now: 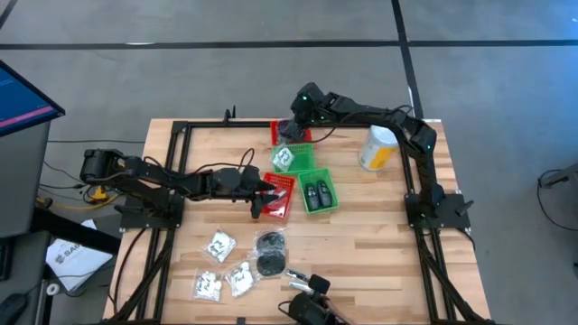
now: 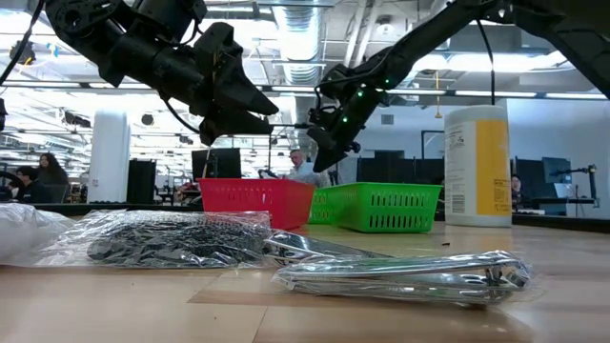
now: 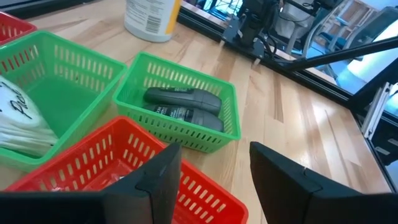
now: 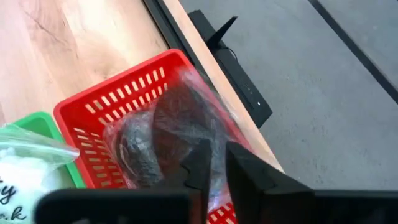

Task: Pick & Place Travel size toiletries
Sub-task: Put the black hairbrush into the top red bin

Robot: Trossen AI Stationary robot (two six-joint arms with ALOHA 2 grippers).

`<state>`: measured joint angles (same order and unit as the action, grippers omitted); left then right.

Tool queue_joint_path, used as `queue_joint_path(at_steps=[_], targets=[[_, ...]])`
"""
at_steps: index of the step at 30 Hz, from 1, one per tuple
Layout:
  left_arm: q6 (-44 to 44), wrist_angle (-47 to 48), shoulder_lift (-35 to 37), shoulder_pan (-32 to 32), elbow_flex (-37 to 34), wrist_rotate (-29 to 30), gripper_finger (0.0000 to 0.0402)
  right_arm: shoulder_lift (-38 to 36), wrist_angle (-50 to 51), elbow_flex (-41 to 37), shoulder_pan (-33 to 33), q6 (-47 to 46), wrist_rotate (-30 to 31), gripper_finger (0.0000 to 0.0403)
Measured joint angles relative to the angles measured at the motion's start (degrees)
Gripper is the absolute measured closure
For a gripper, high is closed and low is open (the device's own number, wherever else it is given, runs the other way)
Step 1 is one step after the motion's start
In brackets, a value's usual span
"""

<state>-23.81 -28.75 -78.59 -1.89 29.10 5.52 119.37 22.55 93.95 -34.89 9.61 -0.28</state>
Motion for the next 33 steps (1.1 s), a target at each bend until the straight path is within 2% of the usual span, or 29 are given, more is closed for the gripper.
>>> queue_joint_path(at_steps=[6,11,14,16,21,29,33], targets=[[-0.2,0.1,0.0,0.0,0.0,-0.4,0.0221,-0.1,-2.4,0.0,0.0,-0.1,0.2,0.0306],[-0.5,0.3,0.0,0.0,0.0,-8.3,0.0221,-0.9,-3.9,0.0,0.7,-3.1,-0.3,0.0281],[-1.4,0.7,0.0,0.0,0.0,-13.7,0.0221,-1.9,-2.9,0.0,2.0,-3.1,-2.7,0.0273],[-3.0,1.7,0.0,0.3,0.0,-15.3,0.0221,-2.5,-1.6,0.1,3.3,-3.2,-3.8,0.027],[-4.6,6.6,0.0,3.0,-0.1,-14.9,0.0221,-4.5,3.8,0.0,6.9,-3.1,-4.6,0.027],[-7.3,9.9,0.0,10.8,-0.1,-13.3,0.0221,-6.4,9.9,0.1,11.9,-2.8,-4.6,0.0275],[-9.8,15.0,0.0,14.4,-0.1,-10.3,0.0221,-6.7,12.1,0.0,13.7,-2.6,-4.5,0.0275]])
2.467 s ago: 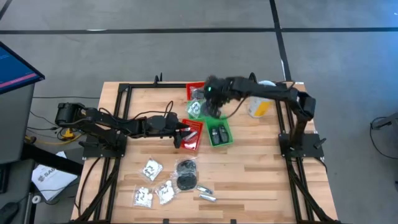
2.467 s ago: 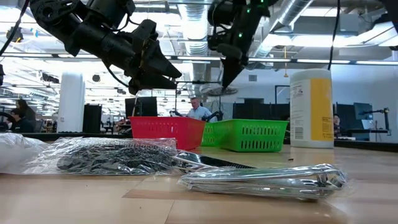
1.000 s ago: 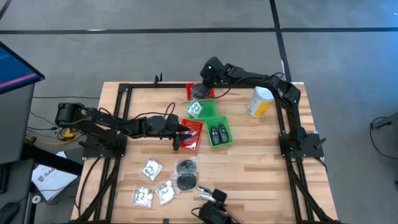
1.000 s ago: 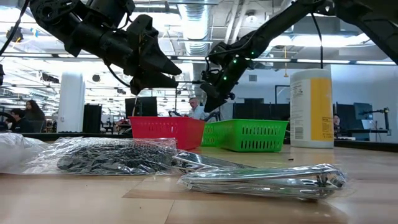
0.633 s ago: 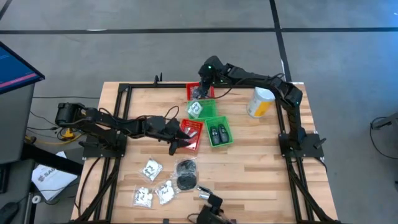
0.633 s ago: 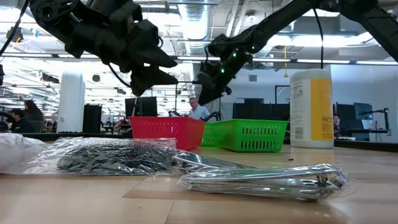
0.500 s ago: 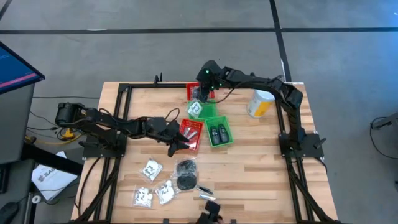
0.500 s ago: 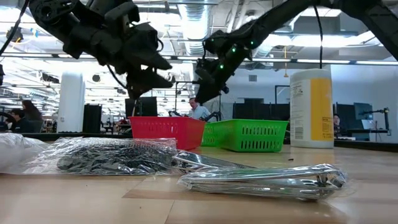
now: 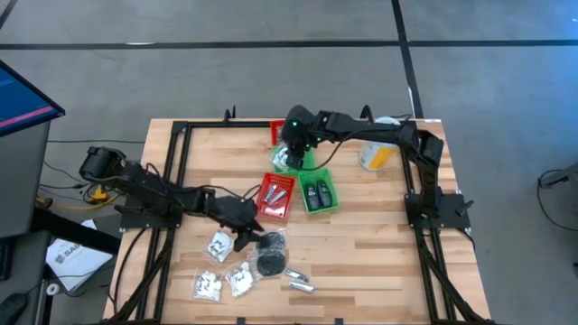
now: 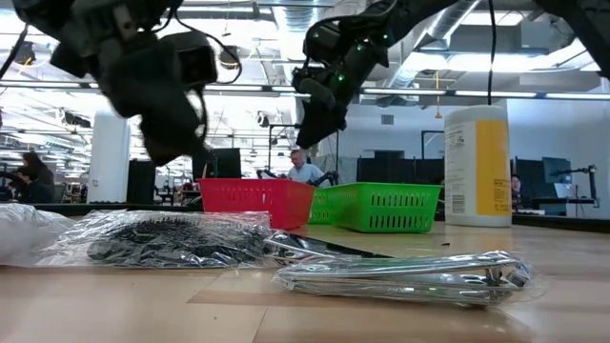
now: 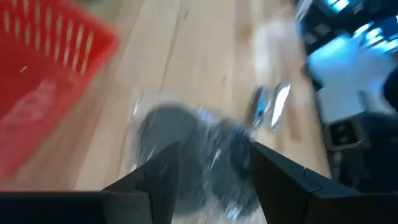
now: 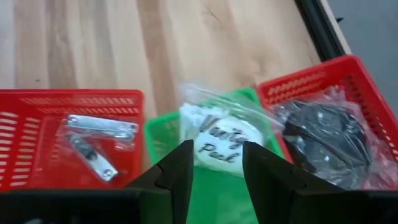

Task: Pick & Place Travel size toiletries
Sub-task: Put the black hairbrush into the top red bin

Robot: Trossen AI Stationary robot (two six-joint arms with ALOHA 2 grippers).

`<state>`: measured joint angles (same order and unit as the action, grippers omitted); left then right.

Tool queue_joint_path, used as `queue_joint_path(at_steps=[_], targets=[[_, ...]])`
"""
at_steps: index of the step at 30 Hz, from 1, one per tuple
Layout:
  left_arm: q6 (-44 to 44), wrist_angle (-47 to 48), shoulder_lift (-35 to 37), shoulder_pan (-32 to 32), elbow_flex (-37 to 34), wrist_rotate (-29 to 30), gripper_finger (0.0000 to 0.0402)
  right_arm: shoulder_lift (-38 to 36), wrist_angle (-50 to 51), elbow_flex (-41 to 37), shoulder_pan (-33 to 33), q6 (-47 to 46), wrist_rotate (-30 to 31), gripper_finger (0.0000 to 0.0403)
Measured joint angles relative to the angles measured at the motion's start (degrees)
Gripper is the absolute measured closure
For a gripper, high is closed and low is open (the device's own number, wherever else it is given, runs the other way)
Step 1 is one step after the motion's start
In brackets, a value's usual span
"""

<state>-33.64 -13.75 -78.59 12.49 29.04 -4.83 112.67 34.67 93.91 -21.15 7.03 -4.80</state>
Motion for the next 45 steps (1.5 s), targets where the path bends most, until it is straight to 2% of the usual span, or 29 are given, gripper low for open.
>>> queue_joint_path(at_steps=[5,18,24,30,34,37,45], targets=[[-4.3,6.0,0.0,3.0,0.0,1.9,0.0221,-0.1,-0.1,0.0,1.8,0.3,0.1,0.0276],[-14.2,9.8,0.0,9.0,-0.2,3.5,0.0221,-0.1,-0.2,0.0,2.8,0.5,0.1,0.0278],[-19.7,9.6,0.0,10.3,-3.0,4.4,0.0221,-0.1,-0.2,0.0,2.8,0.5,0.1,0.0278],[-20.7,2.0,0.0,10.8,-4.7,4.4,0.0232,-0.1,-0.2,0.0,2.8,0.9,0.1,0.0278],[-20.9,2.1,-0.7,10.8,-5.5,4.4,0.025,-0.1,-0.2,0.0,2.8,0.9,0.1,0.0278],[-21.4,1.7,-2.8,10.8,-5.6,4.9,0.0261,0.0,0.0,0.0,2.8,1.0,0.1,0.0278],[-22.1,-8.5,-10.8,10.8,-5.4,2.4,0.0275,0.0,0.4,0.0,2.8,1.1,0.1,0.0278]])
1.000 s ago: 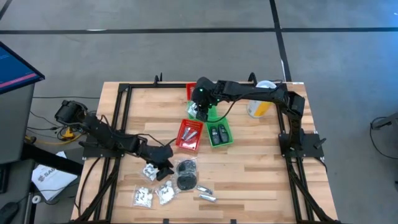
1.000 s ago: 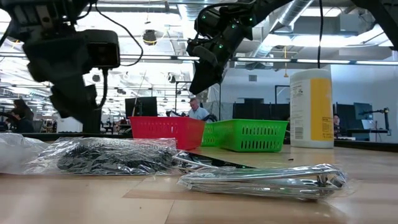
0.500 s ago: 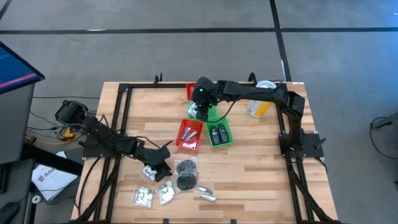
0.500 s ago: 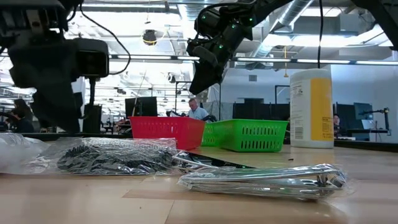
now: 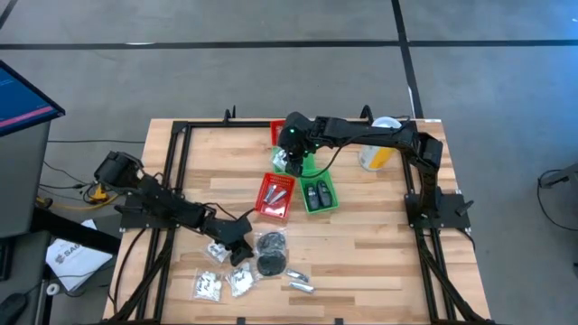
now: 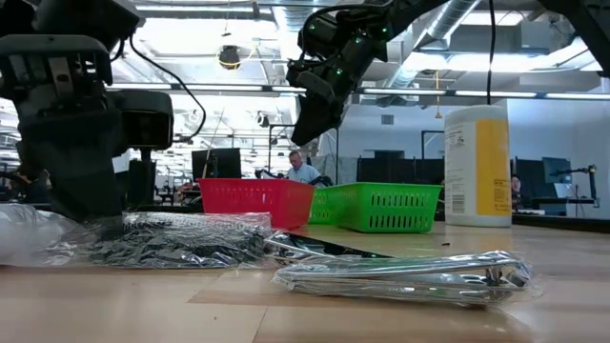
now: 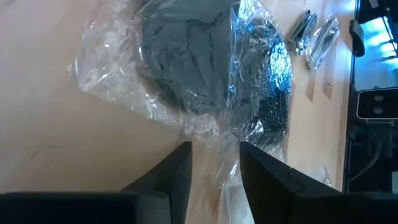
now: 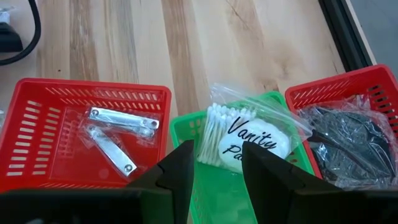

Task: Pick & Place Travel size toiletries
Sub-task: Put the black hairbrush into the top red bin

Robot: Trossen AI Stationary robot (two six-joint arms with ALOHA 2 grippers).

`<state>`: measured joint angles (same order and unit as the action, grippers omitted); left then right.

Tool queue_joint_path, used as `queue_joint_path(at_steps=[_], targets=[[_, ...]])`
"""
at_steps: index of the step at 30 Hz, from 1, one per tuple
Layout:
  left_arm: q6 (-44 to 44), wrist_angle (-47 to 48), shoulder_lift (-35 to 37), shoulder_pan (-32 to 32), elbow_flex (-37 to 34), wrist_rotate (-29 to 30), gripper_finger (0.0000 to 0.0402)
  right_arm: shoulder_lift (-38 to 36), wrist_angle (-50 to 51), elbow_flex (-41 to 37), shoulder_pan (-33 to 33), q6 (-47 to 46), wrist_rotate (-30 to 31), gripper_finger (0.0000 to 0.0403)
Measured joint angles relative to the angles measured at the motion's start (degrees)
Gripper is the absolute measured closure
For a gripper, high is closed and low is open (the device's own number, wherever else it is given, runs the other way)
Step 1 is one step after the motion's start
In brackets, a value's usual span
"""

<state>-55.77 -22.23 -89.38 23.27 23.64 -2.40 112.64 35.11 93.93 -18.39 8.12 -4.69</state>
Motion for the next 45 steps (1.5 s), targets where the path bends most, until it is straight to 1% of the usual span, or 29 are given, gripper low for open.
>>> queue_joint_path(at_steps=[3,5,7,9,10,13,16,19,22,24,30,33,36,39,45], targets=[[0.2,-0.8,-0.5,0.0,0.1,-0.2,0.0287,0.0,0.0,0.0,0.0,0.0,0.0,0.0278],[0.9,-0.9,-0.1,0.0,0.0,-0.9,0.0305,0.0,0.0,0.0,0.0,0.0,0.0,0.0278],[2.2,-0.8,0.9,0.0,-0.1,-2.1,0.0335,0.0,0.0,0.0,0.0,0.0,0.0,0.0278],[3.9,-1.3,1.9,0.0,-0.1,-2.3,0.0377,0.0,0.0,0.0,0.0,0.0,0.0,0.0278],[4.3,-1.2,2.3,0.0,-0.1,-2.3,0.0388,0.0,0.0,0.0,0.0,0.0,0.0,0.0278],[5.0,-0.9,3.8,0.0,-0.1,-1.2,0.0398,0.0,0.0,0.0,0.0,0.0,0.0,0.0278],[6.5,-0.6,6.3,-0.1,-0.1,-0.2,0.0401,0.0,0.1,0.0,0.0,0.0,0.0,0.0278],[7.5,2.1,10.1,-0.6,-0.1,1.1,0.0401,0.0,0.1,0.0,0.6,0.0,-0.4,0.0278],[7.9,6.8,14.3,-1.1,-0.1,2.8,0.0401,0.0,0.2,0.0,1.5,0.9,-3.1,0.0278],[9.0,7.9,16.9,-1.2,-0.1,4.0,0.0401,0.0,0.2,0.0,2.3,1.4,-4.4,0.0278],[12.1,8.5,24.3,-1.2,0.0,4.7,0.0401,0.0,0.0,0.0,4.3,1.5,-4.5,0.0278],[12.5,11.9,27.5,-1.5,0.1,7.1,0.0401,-0.7,-0.7,0.0,5.6,1.5,-4.5,0.0278],[13.2,14.4,30.0,-2.3,0.1,8.7,0.0401,-2.4,-1.3,0.1,7.2,2.3,-4.6,0.0278],[14.8,14.3,31.7,-3.4,0.4,9.4,0.0401,-4.3,-2.6,0.2,8.6,2.4,-4.7,0.0278],[20.9,15.4,31.9,-5.1,4.4,9.4,0.0401,-7.2,-2.9,0.1,11.5,2.4,-4.7,0.0278]])
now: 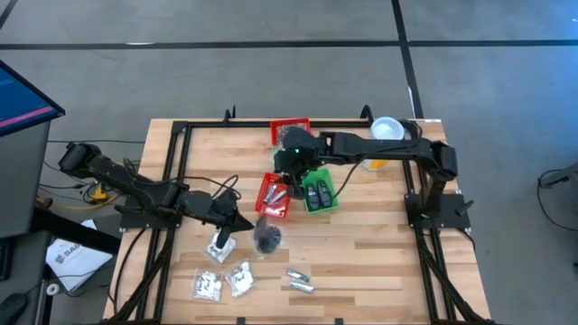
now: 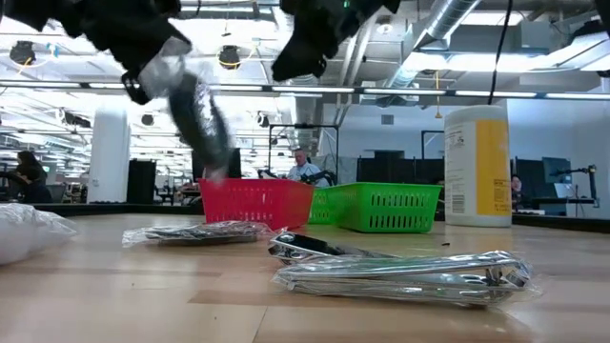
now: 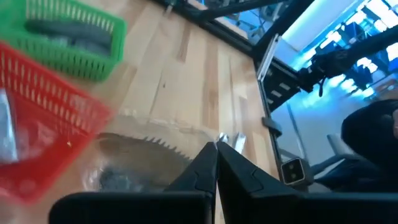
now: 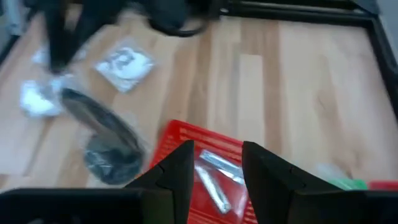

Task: Pick & Place Travel size toiletries
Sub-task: Put the black hairbrush into the top red bin

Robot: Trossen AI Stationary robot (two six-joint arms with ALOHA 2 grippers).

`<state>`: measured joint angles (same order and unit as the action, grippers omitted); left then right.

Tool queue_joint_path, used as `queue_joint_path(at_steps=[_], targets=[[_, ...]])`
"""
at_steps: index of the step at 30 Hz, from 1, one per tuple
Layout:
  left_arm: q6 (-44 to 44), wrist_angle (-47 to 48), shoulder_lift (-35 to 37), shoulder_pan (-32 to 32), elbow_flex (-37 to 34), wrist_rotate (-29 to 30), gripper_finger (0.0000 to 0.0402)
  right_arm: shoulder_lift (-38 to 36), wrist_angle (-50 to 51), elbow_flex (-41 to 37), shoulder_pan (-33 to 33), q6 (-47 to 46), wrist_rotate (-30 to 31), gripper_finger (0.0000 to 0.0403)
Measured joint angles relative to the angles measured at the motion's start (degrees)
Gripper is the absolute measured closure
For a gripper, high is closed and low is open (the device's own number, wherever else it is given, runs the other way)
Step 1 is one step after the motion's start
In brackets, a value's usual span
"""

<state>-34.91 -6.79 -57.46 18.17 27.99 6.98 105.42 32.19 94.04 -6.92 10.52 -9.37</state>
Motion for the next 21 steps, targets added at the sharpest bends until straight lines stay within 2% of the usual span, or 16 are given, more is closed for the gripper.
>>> queue_joint_path(at_steps=[10,21], targets=[[8.2,8.4,0.0,-5.0,6.9,-0.5,0.0401,-0.4,1.4,0.0,4.7,-0.2,0.0,0.0278],[10.5,8.6,-2.1,-7.0,8.3,-5.5,0.0401,-0.3,0.4,0.0,6.3,3.5,0.2,0.0278]])
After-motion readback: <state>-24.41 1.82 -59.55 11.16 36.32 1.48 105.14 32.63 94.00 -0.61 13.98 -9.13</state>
